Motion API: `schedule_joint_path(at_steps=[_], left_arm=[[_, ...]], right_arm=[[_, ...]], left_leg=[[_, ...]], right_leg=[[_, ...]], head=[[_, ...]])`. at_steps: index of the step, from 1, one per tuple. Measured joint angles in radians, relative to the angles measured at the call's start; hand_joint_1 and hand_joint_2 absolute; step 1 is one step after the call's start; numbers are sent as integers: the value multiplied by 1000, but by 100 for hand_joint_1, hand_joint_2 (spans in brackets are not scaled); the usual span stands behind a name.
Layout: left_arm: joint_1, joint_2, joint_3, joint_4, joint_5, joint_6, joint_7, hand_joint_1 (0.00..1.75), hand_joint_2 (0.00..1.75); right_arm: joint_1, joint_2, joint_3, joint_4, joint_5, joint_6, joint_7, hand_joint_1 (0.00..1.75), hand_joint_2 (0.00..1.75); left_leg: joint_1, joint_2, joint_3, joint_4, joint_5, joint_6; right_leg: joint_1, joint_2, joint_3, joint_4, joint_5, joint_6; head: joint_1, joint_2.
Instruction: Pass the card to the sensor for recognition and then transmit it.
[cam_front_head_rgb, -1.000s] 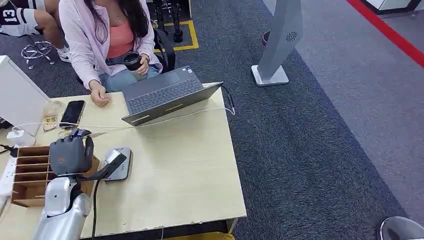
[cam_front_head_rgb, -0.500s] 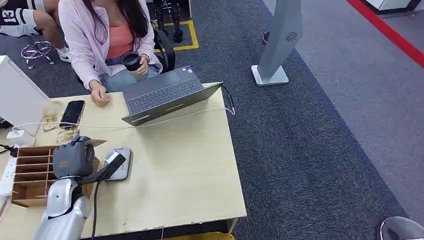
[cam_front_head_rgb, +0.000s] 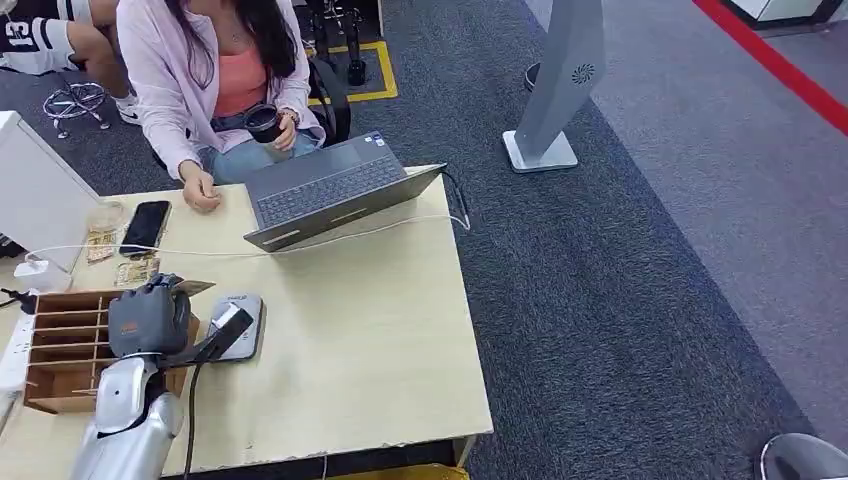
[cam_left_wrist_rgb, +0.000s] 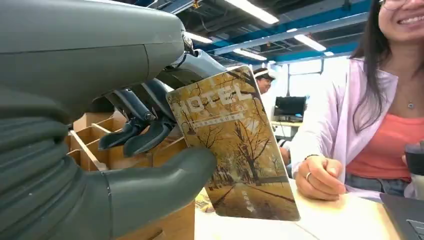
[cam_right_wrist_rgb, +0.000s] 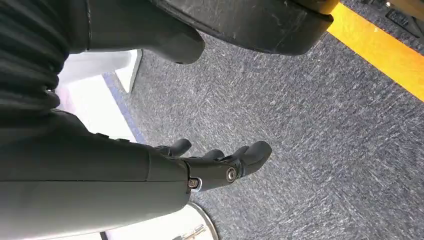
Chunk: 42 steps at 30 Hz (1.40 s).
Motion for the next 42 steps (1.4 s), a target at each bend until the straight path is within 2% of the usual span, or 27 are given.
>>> schedule_joint_path(at_steps=[16,26,32,39,42], left_arm=[[-16,-38,-65,-4,-28,-8,9,175,175],[-28,-46,-118,-25,-130,-11,99,175,175],[-39,-51,-140,-21,-140,-64,150,175,175],[-59,-63,-150,28,-145,-104,198,175,175],[-91,-95,-167,76,-146,-120,235,175,175]], right_arm=[[0,0,-1,0,-7,0,0,0,175],[0,0,-1,0,-4,1,2,0,175],[0,0,-1,0,-4,2,7,0,175],[0,2,-2,0,-11,6,12,0,175],[0,-1,-8,0,-29,13,4,0,175]], left_leg=[[0,0,0,0,0,0],[0,0,0,0,0,0],[0,0,0,0,0,0],[0,0,0,0,0,0],[0,-1,-1,1,0,0]], right_leg=[[0,0,0,0,0,0],[0,0,0,0,0,0],[0,0,0,0,0,0],[0,0,-1,0,0,0],[0,-1,-1,0,0,0]], head=[[0,0],[0,0],[0,0],[0,0],[0,0]])
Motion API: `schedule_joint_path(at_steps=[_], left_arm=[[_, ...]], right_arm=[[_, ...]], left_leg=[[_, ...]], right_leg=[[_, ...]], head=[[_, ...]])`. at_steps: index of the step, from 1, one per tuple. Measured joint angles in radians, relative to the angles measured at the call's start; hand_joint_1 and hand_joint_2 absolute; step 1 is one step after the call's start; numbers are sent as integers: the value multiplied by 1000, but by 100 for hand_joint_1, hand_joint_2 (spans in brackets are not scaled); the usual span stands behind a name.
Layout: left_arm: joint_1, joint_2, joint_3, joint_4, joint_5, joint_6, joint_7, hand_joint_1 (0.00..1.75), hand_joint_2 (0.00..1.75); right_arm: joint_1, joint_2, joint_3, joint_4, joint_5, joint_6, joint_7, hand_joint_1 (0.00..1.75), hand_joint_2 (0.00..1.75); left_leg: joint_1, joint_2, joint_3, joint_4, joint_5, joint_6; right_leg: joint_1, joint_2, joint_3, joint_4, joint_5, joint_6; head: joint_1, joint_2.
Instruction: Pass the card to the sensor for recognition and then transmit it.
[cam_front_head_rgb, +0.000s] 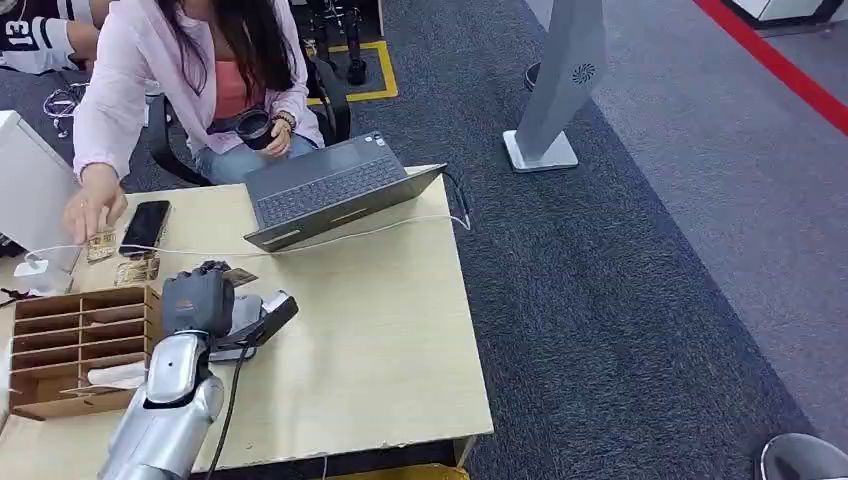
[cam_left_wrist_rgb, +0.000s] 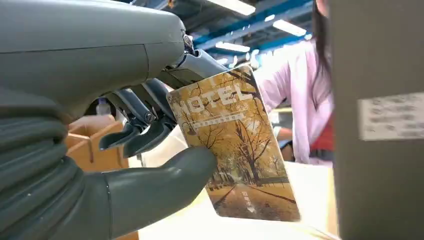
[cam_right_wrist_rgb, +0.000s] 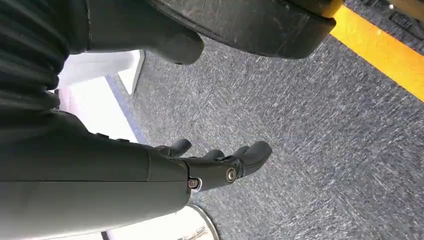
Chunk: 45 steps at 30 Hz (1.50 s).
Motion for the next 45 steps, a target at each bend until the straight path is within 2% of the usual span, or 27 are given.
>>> schedule_joint_path(at_steps=[2,5,9,15,29,34,40,45], left_arm=[[-25,-25,-23,35,0,3,29,175,175],[-45,-37,-41,68,1,24,49,175,175],[-41,-8,-41,89,9,73,15,175,175],[-29,30,-41,107,10,77,-2,175,175],[15,32,-41,105,3,97,13,175,175],[60,33,-41,48,1,87,-6,175,175],[124,31,-41,-49,0,27,-19,175,175],[134,25,-41,-72,0,8,-19,175,175]], right_arm=[[0,-7,-4,0,-5,6,-5,0,175],[1,-9,-5,0,0,4,-7,0,175],[3,-1,-5,0,8,-22,6,0,175],[3,6,-5,0,13,-22,14,0,175],[3,6,-7,0,4,-19,26,0,175],[3,6,-14,0,-4,-19,28,0,175],[3,6,-23,0,-11,-29,25,0,175],[3,6,-27,0,-13,-34,24,0,175]], left_leg=[[0,0,-1,0,0,0],[0,2,-1,0,0,0],[0,2,-1,0,0,0],[1,0,-1,0,0,0],[0,0,-1,0,0,0],[0,1,-1,0,0,0],[0,0,-2,0,0,0],[0,0,-1,0,0,0]], right_leg=[[0,0,0,0,0,1],[0,2,0,0,1,1],[0,2,0,0,1,1],[1,1,-1,0,1,1],[0,1,0,0,1,1],[0,1,0,0,1,1],[0,0,-1,0,0,1],[0,0,0,0,1,1]], head=[[0,0],[0,0],[0,0],[-1,0],[-1,0],[-1,0],[-1,0],[-1,0]])
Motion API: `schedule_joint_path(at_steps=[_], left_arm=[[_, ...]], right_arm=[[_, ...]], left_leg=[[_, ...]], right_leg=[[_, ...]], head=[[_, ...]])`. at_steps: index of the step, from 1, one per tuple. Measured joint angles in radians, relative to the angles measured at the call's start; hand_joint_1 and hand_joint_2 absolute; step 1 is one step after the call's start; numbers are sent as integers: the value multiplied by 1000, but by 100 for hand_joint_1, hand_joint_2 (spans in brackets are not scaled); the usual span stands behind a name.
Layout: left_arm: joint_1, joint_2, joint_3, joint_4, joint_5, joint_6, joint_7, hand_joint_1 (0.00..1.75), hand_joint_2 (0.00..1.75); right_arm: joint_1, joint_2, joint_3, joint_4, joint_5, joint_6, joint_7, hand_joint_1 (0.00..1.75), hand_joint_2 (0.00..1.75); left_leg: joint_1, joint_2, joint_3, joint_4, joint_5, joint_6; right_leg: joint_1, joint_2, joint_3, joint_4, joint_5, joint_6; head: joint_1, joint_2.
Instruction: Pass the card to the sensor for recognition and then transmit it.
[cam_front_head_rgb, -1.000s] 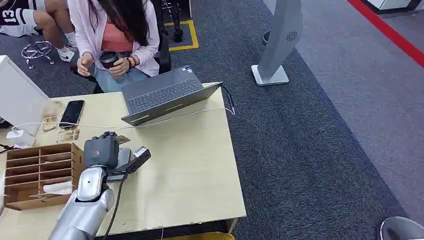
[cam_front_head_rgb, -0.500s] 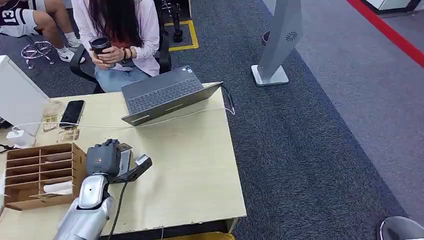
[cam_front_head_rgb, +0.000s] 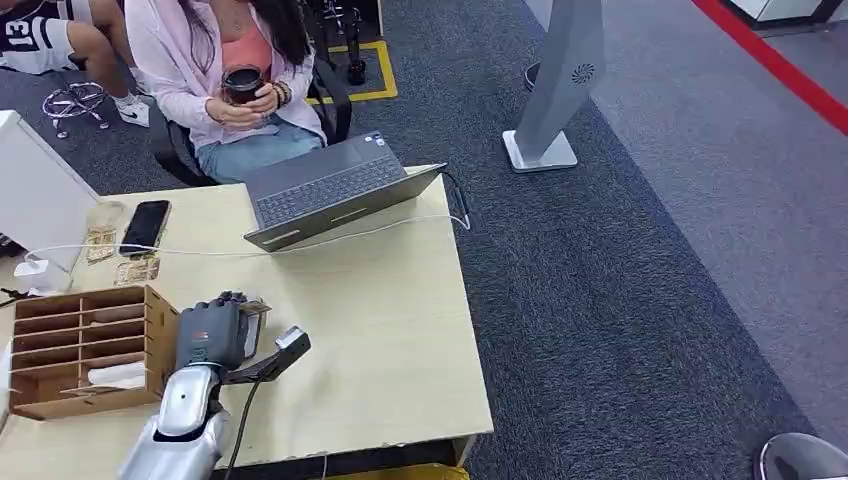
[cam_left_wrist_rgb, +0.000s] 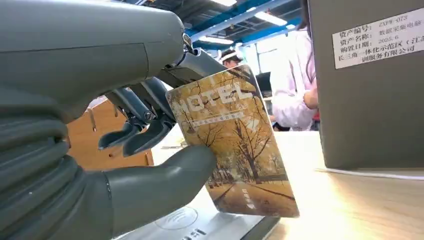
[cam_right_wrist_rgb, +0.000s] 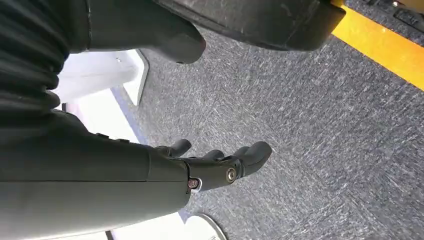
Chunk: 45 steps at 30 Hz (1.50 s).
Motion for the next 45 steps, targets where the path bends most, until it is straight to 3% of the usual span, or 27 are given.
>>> schedule_joint_path(at_steps=[14,19,28,44,45], left_arm=[[-11,-4,0,-20,0,23,5,175,175],[-123,18,11,-49,1,64,12,175,175],[-424,65,13,4,0,77,100,175,175],[-509,94,14,130,3,94,108,175,175],[-509,96,14,136,3,95,108,0,175]], right_arm=[[0,0,0,0,10,1,2,0,175],[0,0,0,0,35,5,-8,0,175],[-4,-7,0,0,43,-2,-24,0,175],[-5,-14,0,0,43,6,-14,0,175],[-5,-14,0,0,44,7,-14,0,175]], left_leg=[[0,0,0,0,0,0],[0,0,0,0,2,0],[0,0,0,0,3,0],[0,0,0,0,3,0],[0,0,0,0,3,0]], right_leg=[[0,0,0,0,0,0],[0,-1,0,0,1,0],[0,0,0,0,3,0],[0,0,0,0,3,0],[0,0,0,0,3,0]], head=[[0,0],[0,0],[0,0],[0,0],[0,0]])
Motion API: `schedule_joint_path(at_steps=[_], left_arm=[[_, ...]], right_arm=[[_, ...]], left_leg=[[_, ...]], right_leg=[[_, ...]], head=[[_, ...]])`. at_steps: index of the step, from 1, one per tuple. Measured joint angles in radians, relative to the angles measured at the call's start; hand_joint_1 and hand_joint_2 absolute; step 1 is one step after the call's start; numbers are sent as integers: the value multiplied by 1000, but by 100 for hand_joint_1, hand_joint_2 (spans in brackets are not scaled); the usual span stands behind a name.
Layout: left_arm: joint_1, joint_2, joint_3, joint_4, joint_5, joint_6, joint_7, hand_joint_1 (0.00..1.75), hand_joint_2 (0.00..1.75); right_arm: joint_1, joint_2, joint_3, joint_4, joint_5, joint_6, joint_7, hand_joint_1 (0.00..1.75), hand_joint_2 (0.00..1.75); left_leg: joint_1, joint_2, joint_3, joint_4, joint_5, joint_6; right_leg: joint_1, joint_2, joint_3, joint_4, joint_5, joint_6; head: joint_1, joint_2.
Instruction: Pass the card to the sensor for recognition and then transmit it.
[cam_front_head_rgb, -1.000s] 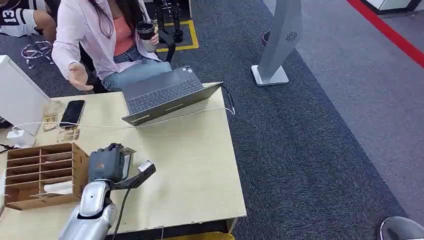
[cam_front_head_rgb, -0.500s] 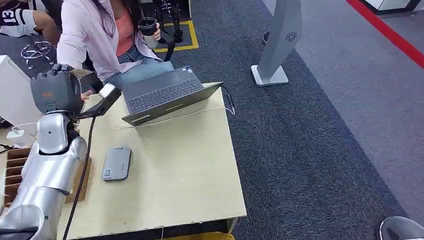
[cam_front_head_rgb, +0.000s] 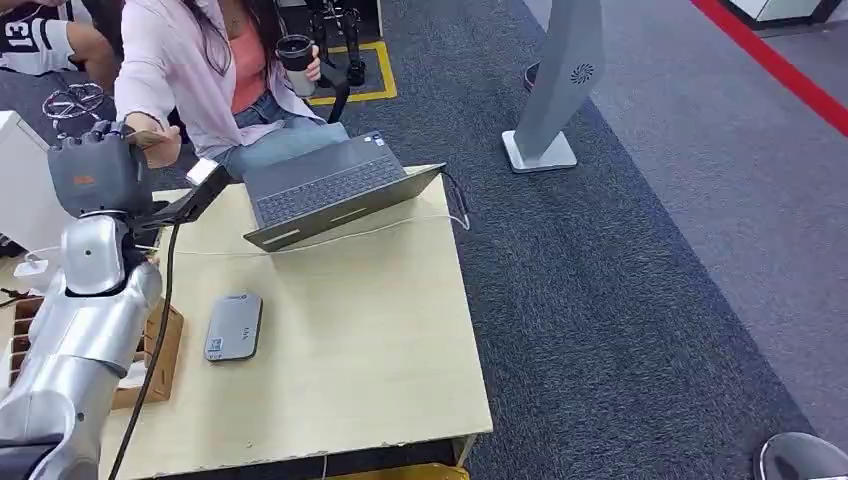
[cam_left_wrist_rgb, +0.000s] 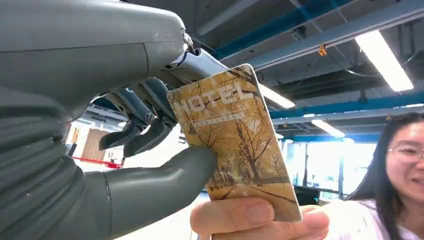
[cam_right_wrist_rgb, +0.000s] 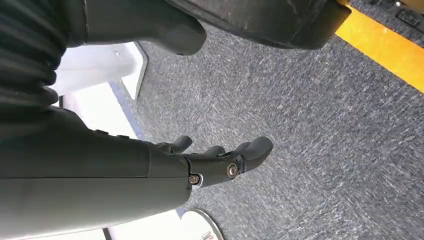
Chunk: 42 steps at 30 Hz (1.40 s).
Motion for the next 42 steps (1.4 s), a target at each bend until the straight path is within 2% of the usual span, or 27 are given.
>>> schedule_joint_path(at_steps=[2,5,7,9,13,17,21,27,31,33,36,39,42], left_arm=[[-2,2,1,11,2,-3,0,0,175],[-10,1,16,39,2,-45,9,0,175],[-10,0,16,52,1,-39,14,0,175],[-9,-3,18,64,1,-26,8,0,175],[10,-28,22,72,4,41,-47,0,175],[87,-66,26,42,26,84,-105,0,175],[247,-64,33,-112,138,83,-210,0,175],[481,-28,55,-371,235,68,-312,0,175],[739,-14,86,-601,264,85,-376,0,175],[855,-11,101,-703,264,95,-394,0,175],[975,-5,120,-807,257,97,-398,0,175],[1055,2,136,-884,246,90,-407,0,175],[1107,9,144,-937,235,33,-401,0,175]], right_arm=[[0,0,0,0,0,1,0,0,175],[0,0,0,0,0,6,0,0,175],[0,0,0,0,0,7,0,0,175],[-1,0,0,0,-1,5,0,0,175],[-1,-3,-3,0,-18,6,0,0,175],[-1,-7,-19,0,-27,12,8,0,175],[1,-6,-27,0,-34,2,3,0,175],[5,-6,-46,0,-54,-22,0,0,175],[8,-2,-71,0,-76,-29,1,0,175],[10,-2,-79,0,-82,-29,8,0,175],[10,3,-95,0,-94,-31,9,0,175],[10,5,-103,0,-99,-32,9,0,175],[10,6,-116,0,-101,-41,6,0,175]], left_leg=[[0,0,0,0,0,0],[0,0,0,0,0,0],[0,0,0,0,0,0],[0,0,0,0,0,0],[0,-1,0,0,0,0],[-1,0,-1,0,0,0],[-2,5,1,0,-2,1],[-1,3,-1,-1,-2,1],[-1,7,1,-2,-5,0],[-1,7,0,-2,-6,2],[-1,5,0,-1,-7,2],[-1,5,0,-1,-7,2],[-1,4,0,-1,-7,2]], right_leg=[[0,0,0,0,0,0],[0,0,0,0,0,0],[0,0,0,0,0,0],[0,0,0,0,0,0],[0,-1,0,0,0,0],[-1,-1,0,0,0,0],[-1,4,0,0,0,0],[-1,3,-1,0,-2,0],[-1,6,-1,0,-4,0],[-1,5,-2,-1,-5,1],[-1,4,-1,-1,-6,2],[-1,3,-1,-1,-6,2],[-1,2,0,-1,-6,2]], head=[[0,0],[0,0],[0,0],[0,0],[0,0],[0,0],[0,0],[0,0],[-1,0],[0,0],[0,0],[0,0],[1,0]])
